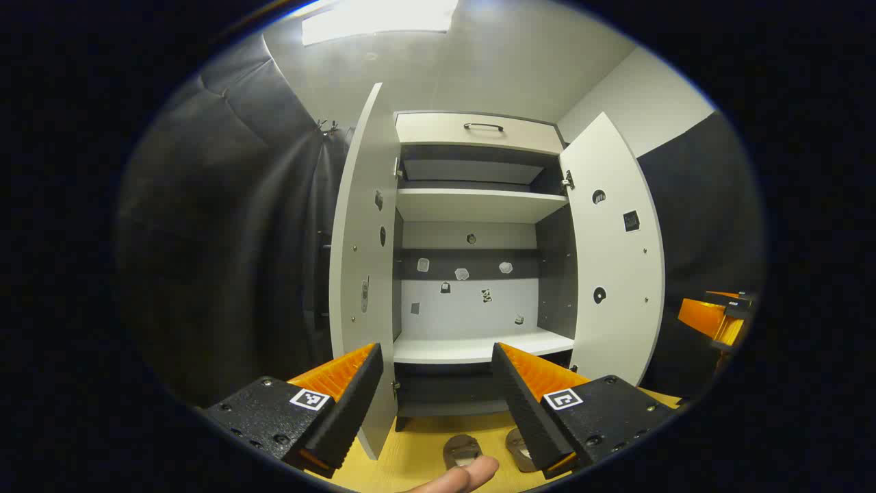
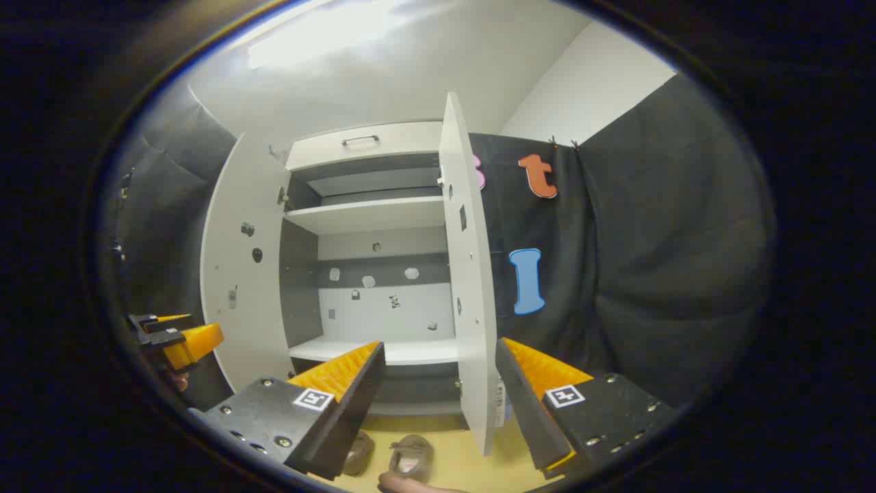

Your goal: Grab one shoe with the right hand and put it into the shoe cabinet, grab the other shoe with the left hand and put it into the shoe cabinet; then close the right door with the right hand and the left door with the left hand.

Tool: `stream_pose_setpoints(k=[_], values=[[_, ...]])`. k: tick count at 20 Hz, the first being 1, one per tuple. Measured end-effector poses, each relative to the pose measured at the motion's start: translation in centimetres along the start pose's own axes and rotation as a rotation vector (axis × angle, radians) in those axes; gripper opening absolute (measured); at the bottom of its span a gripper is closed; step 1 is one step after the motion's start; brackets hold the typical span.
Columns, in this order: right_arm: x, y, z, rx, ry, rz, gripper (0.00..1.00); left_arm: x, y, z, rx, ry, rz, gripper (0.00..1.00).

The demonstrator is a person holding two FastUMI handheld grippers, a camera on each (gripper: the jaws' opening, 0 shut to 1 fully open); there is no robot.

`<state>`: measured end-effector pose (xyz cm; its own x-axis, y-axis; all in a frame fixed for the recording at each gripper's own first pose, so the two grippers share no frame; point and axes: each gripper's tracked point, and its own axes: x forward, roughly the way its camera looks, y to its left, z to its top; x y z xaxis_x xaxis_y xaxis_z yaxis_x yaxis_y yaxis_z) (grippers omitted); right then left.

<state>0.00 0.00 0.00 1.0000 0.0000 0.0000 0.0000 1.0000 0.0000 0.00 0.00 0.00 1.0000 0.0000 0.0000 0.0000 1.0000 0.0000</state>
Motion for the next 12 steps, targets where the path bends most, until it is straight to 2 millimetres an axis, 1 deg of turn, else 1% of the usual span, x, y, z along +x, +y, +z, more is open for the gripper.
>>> stream_pose_setpoints(k=[2,3,5,7,8,9,11,12], values=[[-0.1,-0.2,0.2,-0.009,-0.005,-0.004,0.96,0.1,0.0,-0.2,-0.003,0.01,-0.008,0.98],[-0.1,-0.1,0.2,-0.017,-0.007,-0.001,0.96,0.0,0.0,0.0,0.001,0.008,-0.01,0.96],[-0.1,0.1,0.1,-0.024,-0.003,0.006,0.96,0.0,-0.1,0.1,0.005,0.003,-0.008,0.98],[0.0,0.6,-0.1,-0.026,0.003,0.019,0.96,-0.1,-0.1,0.3,0.003,-0.005,-0.007,0.98],[0.0,0.8,-0.2,-0.032,0.004,0.022,0.96,-0.2,-0.1,0.5,0.002,-0.009,-0.009,0.96],[0.1,1.0,-0.3,-0.039,0.006,0.023,0.96,-0.3,-0.1,0.5,-0.001,-0.012,-0.009,0.98],[0.2,1.5,-0.3,-0.053,0.007,0.028,0.96,-0.2,0.1,0.6,-0.01,-0.009,0.001,0.98],[0.2,1.8,-0.2,-0.056,0.006,0.033,0.96,-0.2,0.0,0.7,-0.005,-0.005,0.0,0.95]])
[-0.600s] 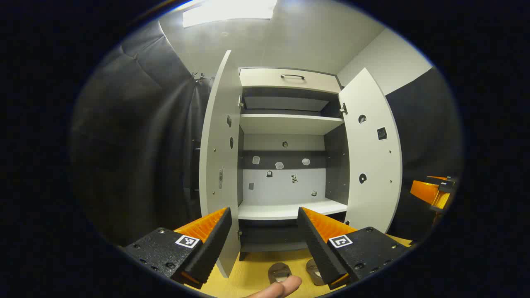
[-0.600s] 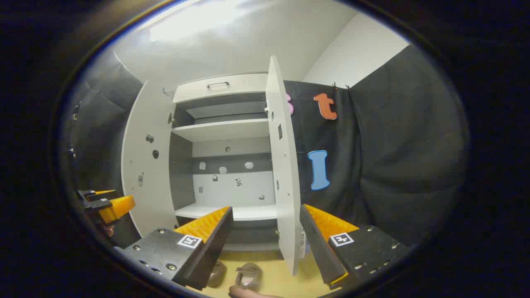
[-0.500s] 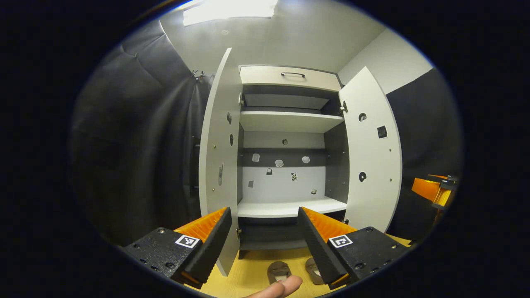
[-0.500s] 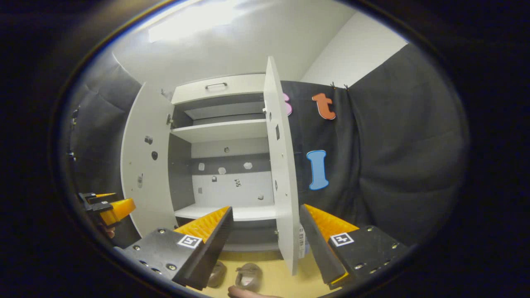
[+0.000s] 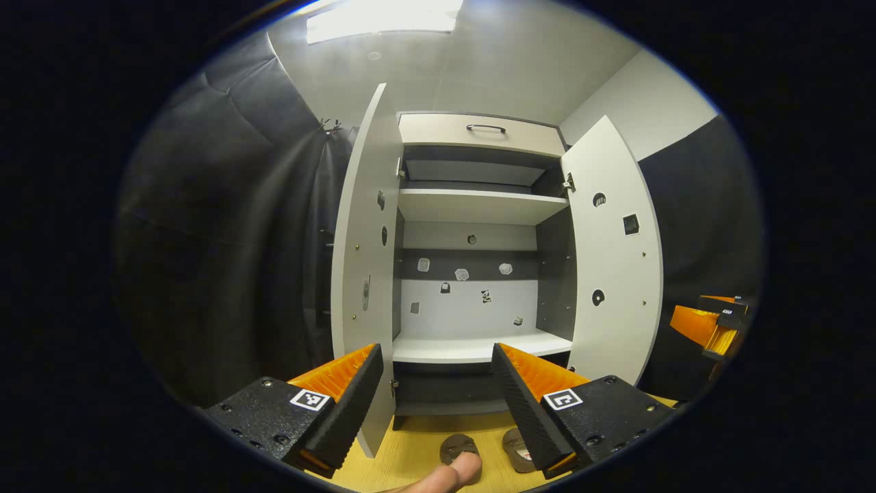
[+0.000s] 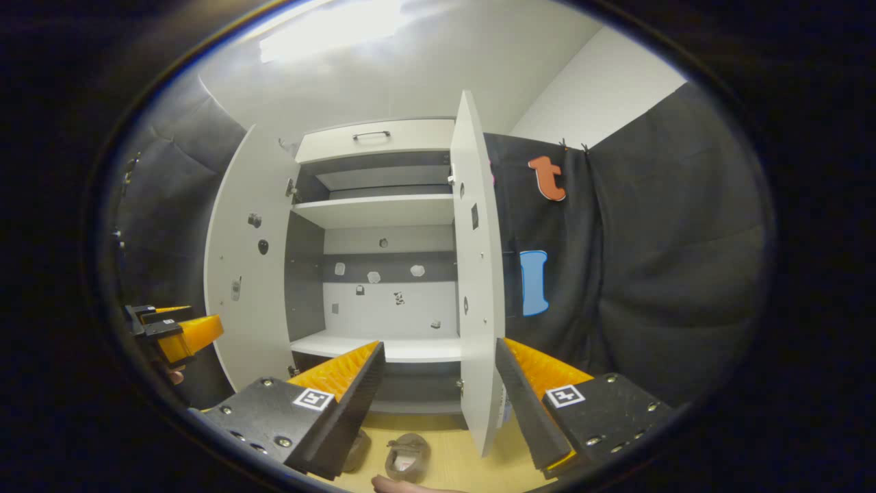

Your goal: Grab one shoe with the right hand and put it into the shoe cabinet, grab the other shoe with the left hand and put it into the shoe cabinet; then close the right door with the right hand and the left door with the left hand.

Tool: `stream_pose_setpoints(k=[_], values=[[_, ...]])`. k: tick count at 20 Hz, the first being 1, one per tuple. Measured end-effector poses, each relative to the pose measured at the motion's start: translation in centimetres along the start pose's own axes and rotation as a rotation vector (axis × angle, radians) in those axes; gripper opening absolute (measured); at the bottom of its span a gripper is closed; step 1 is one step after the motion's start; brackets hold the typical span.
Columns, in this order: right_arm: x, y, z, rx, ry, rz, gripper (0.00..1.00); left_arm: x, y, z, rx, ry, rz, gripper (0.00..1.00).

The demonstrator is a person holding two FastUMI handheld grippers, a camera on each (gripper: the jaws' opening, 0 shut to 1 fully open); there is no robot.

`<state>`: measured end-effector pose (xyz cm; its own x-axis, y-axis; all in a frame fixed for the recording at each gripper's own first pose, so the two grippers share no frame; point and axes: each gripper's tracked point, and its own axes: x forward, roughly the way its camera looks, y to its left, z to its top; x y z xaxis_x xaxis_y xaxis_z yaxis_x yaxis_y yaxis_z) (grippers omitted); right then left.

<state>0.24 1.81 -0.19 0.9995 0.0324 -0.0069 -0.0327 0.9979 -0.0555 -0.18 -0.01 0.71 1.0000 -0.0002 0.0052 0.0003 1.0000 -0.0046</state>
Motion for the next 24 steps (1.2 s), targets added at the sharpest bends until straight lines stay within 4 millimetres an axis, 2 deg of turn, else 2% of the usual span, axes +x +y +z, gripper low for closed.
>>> stream_pose_setpoints(k=[3,5,9,12,15,18,20,24], values=[[0.3,0.9,-0.1,-0.02,-0.002,0.008,0.96,-0.4,-0.3,0.3,0.021,-0.011,-0.001,0.98],[0.7,1.4,-0.9,-0.038,0.003,0.004,0.96,-0.5,-0.4,0.6,0.012,-0.019,-0.008,0.98],[1.9,2.5,-4.7,-0.051,0.039,0.006,0.97,-0.6,-0.2,0.5,-0.014,-0.02,-0.02,0.98],[3.1,3.7,-10.0,-0.066,0.108,0.014,0.97,-0.6,0.1,0.2,-0.023,-0.02,-0.016,0.96],[3.9,5.5,-16.9,-0.096,0.222,0.047,0.97,-0.6,0.1,-0.5,-0.022,-0.02,-0.018,0.98],[4.6,7.4,-23.9,-0.106,0.351,0.082,0.97,-2.5,0.3,-1.8,-0.035,-0.009,-0.032,0.98],[4.9,8.3,-28.0,-0.119,0.426,0.094,0.97,-2.8,0.3,-2.6,-0.049,0.006,-0.041,0.96],[4.9,9.6,-34.8,-0.152,0.551,0.112,0.97,-2.7,0.6,-3.4,-0.047,0.006,-0.047,0.97]])
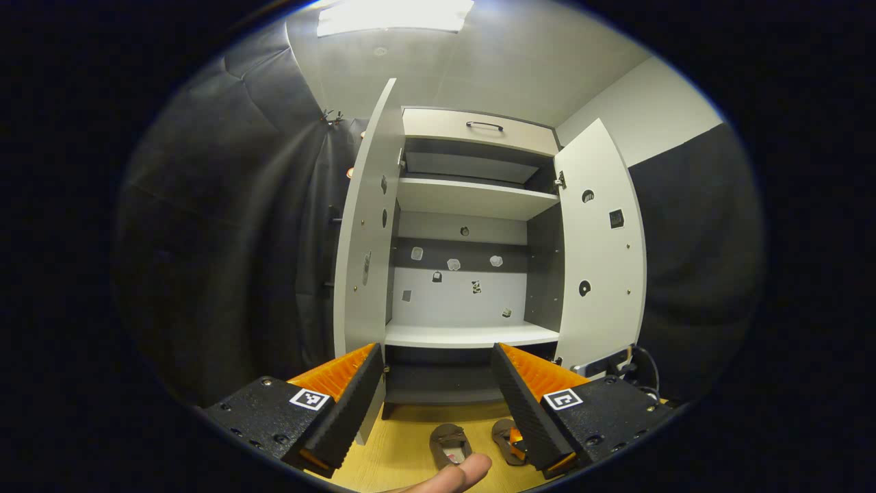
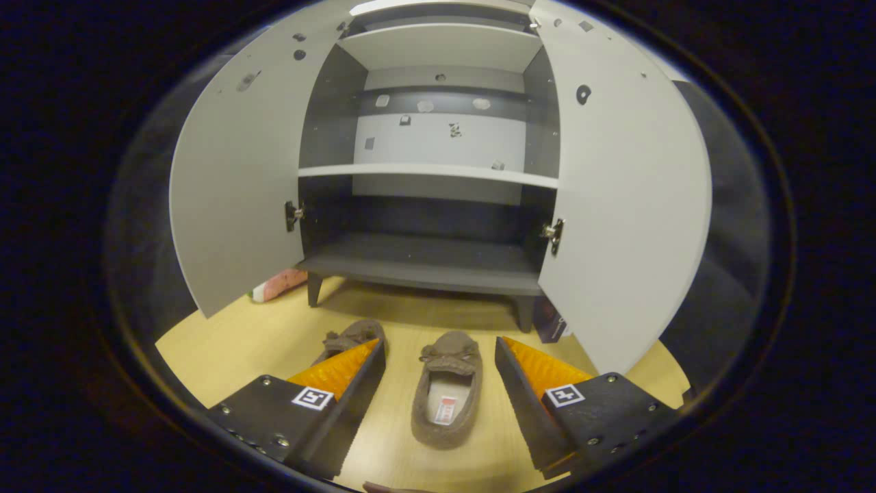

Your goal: Grab one shoe with the right hand and put it into the shoe cabinet, grab the other shoe with the left hand and put it into the shoe cabinet; then close the right door with the right hand and the left door with the left hand.

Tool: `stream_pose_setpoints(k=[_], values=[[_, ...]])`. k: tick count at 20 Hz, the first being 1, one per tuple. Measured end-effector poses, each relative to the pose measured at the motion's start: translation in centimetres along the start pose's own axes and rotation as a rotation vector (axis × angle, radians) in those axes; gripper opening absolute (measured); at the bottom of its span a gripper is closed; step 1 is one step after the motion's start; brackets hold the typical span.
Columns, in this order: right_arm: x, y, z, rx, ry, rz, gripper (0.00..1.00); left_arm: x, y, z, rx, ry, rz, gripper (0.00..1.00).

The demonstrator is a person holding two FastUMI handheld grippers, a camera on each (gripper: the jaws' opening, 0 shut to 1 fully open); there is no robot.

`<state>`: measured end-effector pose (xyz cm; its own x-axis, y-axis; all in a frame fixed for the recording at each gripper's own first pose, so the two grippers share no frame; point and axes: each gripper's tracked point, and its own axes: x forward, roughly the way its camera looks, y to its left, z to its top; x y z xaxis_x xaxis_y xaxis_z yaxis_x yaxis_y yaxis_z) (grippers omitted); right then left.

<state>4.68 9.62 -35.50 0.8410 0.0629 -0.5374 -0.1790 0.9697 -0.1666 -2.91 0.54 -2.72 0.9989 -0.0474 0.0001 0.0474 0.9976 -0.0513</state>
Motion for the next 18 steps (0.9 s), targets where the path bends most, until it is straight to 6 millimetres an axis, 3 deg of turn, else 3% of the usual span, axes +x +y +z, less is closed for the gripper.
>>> stream_pose_setpoints(k=[5,6,10,11,13,15,16,17,18], values=[[3.4,1.4,-5.3,0.036,0.143,0.014,0.97,0.4,0.9,-0.7,-0.014,0.001,0.011,0.97],[4.1,1.5,-6.2,0.058,0.172,0.017,0.88,0.4,1.0,-1.1,-0.013,0.006,0.01,0.98],[6.9,1.8,-8.1,0.133,0.225,0.017,0.77,0.4,-0.3,-2.4,-0.04,0.04,-0.062,0.99],[7.9,1.5,-8.5,0.145,0.234,0.006,0.72,0.5,-0.4,-3.0,-0.035,0.048,-0.069,0.93],[9.0,1.3,-9.1,0.148,0.245,-0.017,0.63,0.8,-0.3,-3.3,-0.027,0.056,-0.071,0.96],[9.4,1.5,-9.4,0.134,0.254,-0.012,0.46,1.1,-0.2,-3.6,-0.031,0.056,-0.071,0.96],[9.8,1.6,-9.4,0.148,0.247,-0.007,0.3,1.2,-0.2,-3.6,-0.033,0.059,-0.07,0.96],[10.2,1.5,-9.6,0.156,0.239,-0.004,0.3,1.3,-0.3,-3.8,-0.034,0.06,-0.07,0.96],[8.3,1.0,-8.1,0.18,0.233,0.011,0.3,1.6,-0.4,-3.6,-0.032,0.053,-0.071,0.96]])
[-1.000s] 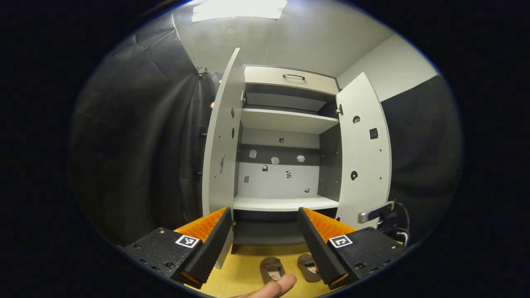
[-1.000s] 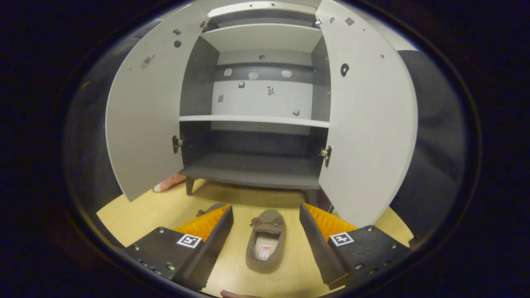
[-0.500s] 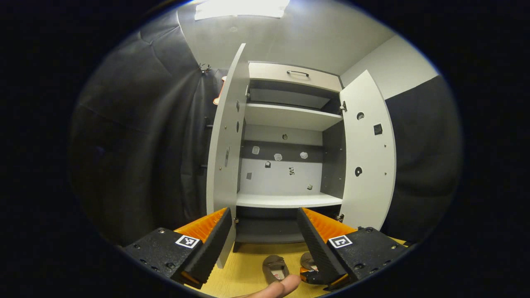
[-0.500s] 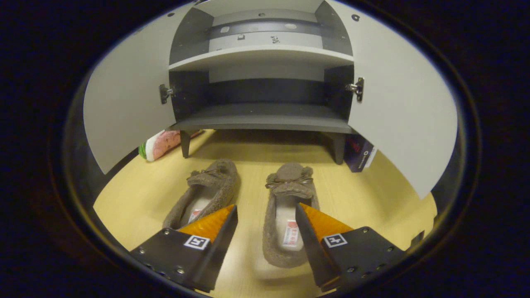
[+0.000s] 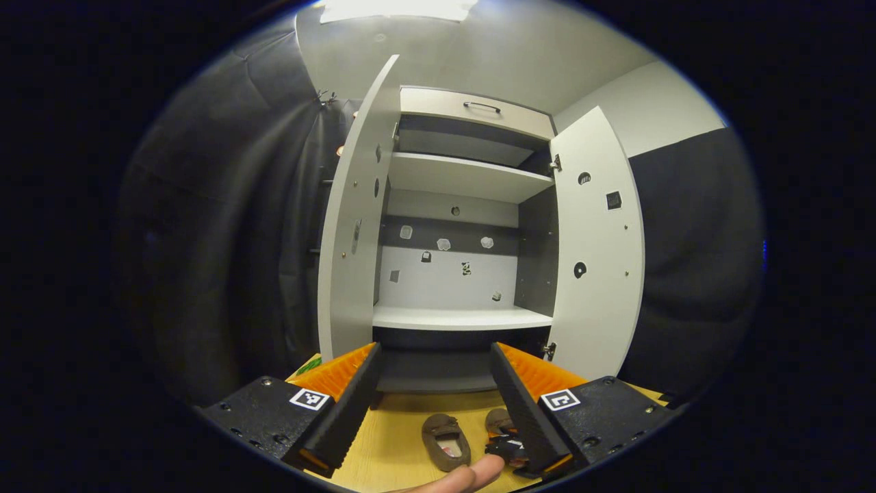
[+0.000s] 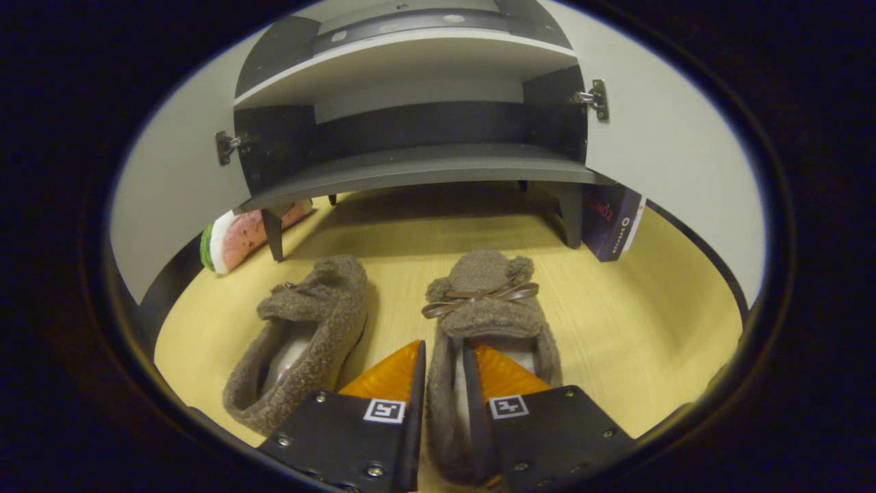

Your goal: Grab one shoe with the right hand and put it into the shoe cabinet, grab the other shoe with the left hand and put it into the shoe cabinet; then close the right door with the right hand and the left door with the left hand.

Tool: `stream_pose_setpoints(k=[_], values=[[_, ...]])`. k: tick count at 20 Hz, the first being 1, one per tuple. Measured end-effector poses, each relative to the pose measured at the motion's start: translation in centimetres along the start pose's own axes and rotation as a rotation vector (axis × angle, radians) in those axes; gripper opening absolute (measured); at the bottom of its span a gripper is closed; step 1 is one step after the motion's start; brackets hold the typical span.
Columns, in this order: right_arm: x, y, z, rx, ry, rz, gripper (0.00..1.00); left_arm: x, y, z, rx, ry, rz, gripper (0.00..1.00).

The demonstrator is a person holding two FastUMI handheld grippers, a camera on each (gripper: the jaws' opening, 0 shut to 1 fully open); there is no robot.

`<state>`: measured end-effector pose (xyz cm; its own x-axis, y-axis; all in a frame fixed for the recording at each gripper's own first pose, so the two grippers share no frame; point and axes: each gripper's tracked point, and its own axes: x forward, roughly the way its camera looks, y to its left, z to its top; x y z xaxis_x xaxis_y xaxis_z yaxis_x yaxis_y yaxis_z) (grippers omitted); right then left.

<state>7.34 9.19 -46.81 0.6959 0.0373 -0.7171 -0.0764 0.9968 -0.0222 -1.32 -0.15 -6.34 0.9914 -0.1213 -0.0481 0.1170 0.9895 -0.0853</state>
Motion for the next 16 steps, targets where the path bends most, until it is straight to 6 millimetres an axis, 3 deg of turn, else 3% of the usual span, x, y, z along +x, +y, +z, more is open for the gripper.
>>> stream_pose_setpoints(k=[1,2,8,12,16], values=[[1.9,0.1,-0.6,0.066,-0.012,0.015,0.17,0.4,-0.1,0.1,0.005,-0.004,0.0,0.96],[2.3,0.0,-0.7,0.115,-0.012,0.034,0.04,0.6,-0.1,0.0,0.013,-0.001,0.002,0.96],[0.5,0.6,0.9,0.118,-0.086,0.125,0.04,3.3,-1.0,0.2,0.048,-0.003,-0.017,0.96],[-3.0,1.0,5.0,0.108,-0.204,0.169,0.04,5.8,-2.1,0.1,0.05,0.0,-0.05,0.96],[-7.5,-0.1,10.8,0.022,-0.335,0.125,0.04,8.2,-2.1,0.3,0.051,-0.002,-0.05,0.96]])
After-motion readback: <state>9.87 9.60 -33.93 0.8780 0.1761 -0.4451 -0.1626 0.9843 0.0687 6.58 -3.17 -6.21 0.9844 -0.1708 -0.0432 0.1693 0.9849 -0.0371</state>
